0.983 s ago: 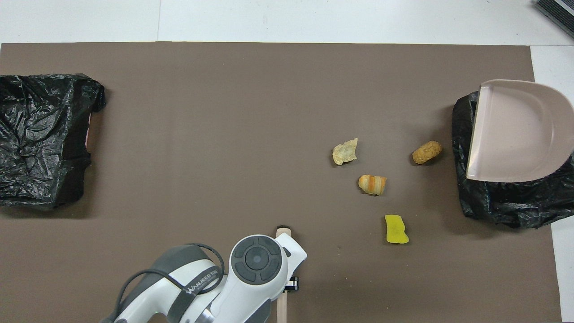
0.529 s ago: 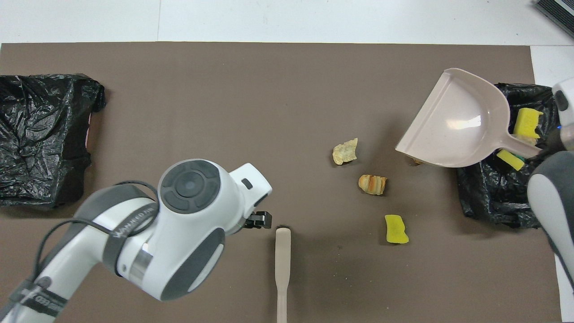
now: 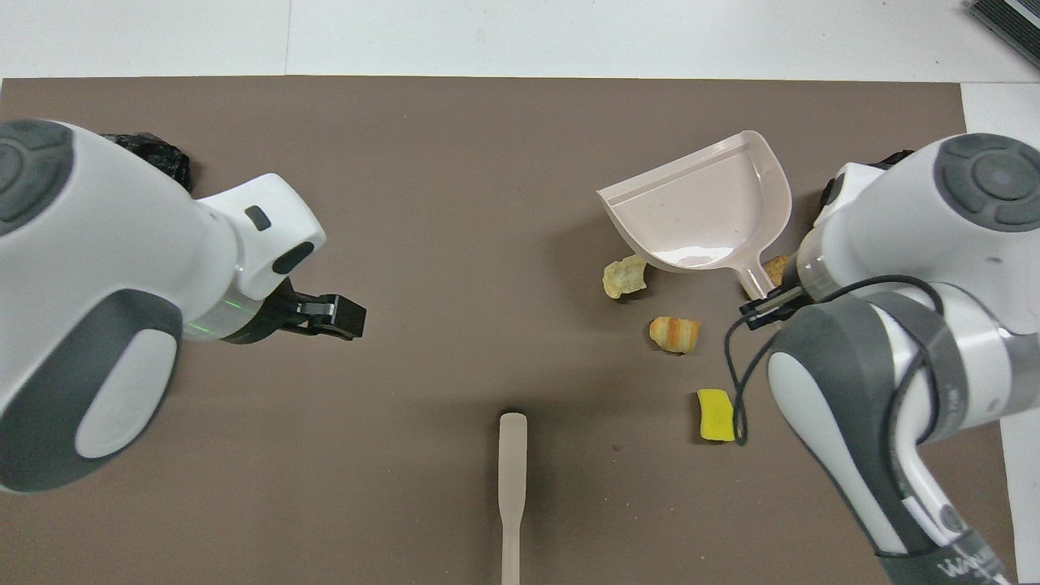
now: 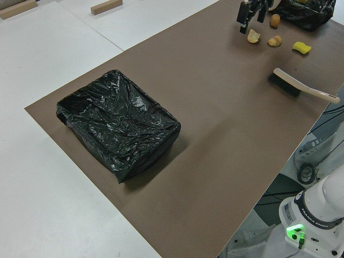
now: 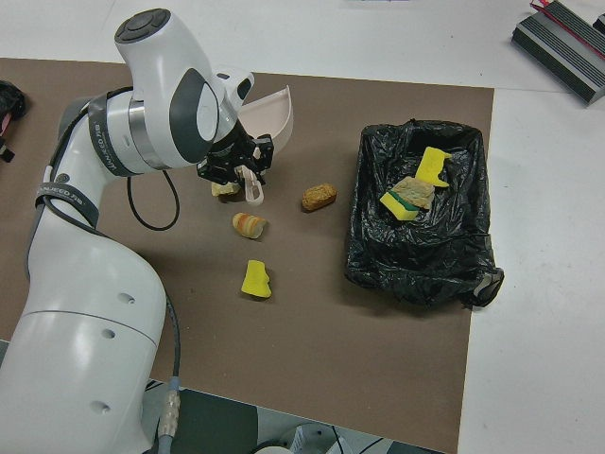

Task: Sweep and dump trash in bin
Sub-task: 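Bring the empty dustpan back to the table center with the right gripper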

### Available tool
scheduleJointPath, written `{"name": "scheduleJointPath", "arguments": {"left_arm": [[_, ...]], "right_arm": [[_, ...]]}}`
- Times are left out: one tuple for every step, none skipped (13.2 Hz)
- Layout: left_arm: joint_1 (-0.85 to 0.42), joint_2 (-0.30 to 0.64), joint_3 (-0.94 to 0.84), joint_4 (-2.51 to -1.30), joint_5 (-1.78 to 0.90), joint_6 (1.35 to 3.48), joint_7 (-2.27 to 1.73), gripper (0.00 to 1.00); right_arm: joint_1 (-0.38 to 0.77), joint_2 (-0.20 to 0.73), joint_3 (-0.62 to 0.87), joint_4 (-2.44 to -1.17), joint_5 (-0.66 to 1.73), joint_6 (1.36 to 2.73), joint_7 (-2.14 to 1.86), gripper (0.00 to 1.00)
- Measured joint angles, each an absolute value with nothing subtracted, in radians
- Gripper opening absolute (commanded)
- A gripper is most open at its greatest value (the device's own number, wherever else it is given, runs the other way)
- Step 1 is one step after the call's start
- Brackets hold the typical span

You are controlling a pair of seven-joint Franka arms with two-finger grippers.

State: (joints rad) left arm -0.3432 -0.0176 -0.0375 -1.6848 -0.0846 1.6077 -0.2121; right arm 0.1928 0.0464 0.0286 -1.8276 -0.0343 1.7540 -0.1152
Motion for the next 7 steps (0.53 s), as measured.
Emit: {"name": "scheduleJointPath", "arguments": {"left_arm": [[-0.325, -0.018, -0.037, -1.655, -0.073, 1.581, -0.188, 1.0], [-0.307, -0.018, -0.035, -1.625, -0.066, 1.553, -0.159, 1.0], [-0.289, -0.019, -0.033, -1.59, -0.063, 1.526, -0.133, 1.0], [-0.267, -0.019, -0.033, -1.549, -0.063, 1.49, -0.113, 1.0], [-0.248, -0.019, -0.03, -1.514, -0.063, 1.456, -0.097, 1.0], [-0.23, -0.019, -0.028, -1.484, -0.063, 1.435, -0.079, 1.0], [-0.215, -0.019, -0.027, -1.466, -0.063, 1.425, -0.061, 1.0]], "right_arm": [[0.227, 0.071, 0.029, -1.827, -0.016, 1.773, -0.037, 0.0], [0.266, 0.095, 0.029, -1.825, -0.008, 1.801, 0.036, 0.0], [0.307, 0.118, 0.029, -1.823, -0.004, 1.83, 0.104, 0.0], [0.346, 0.141, 0.029, -1.821, -0.001, 1.859, 0.171, 0.0], [0.384, 0.165, 0.029, -1.821, 0.011, 1.89, 0.23, 0.0], [0.421, 0.192, 0.029, -1.819, 0.036, 1.924, 0.285, 0.0], [0.457, 0.221, 0.029, -1.815, 0.056, 1.96, 0.341, 0.0]]}}
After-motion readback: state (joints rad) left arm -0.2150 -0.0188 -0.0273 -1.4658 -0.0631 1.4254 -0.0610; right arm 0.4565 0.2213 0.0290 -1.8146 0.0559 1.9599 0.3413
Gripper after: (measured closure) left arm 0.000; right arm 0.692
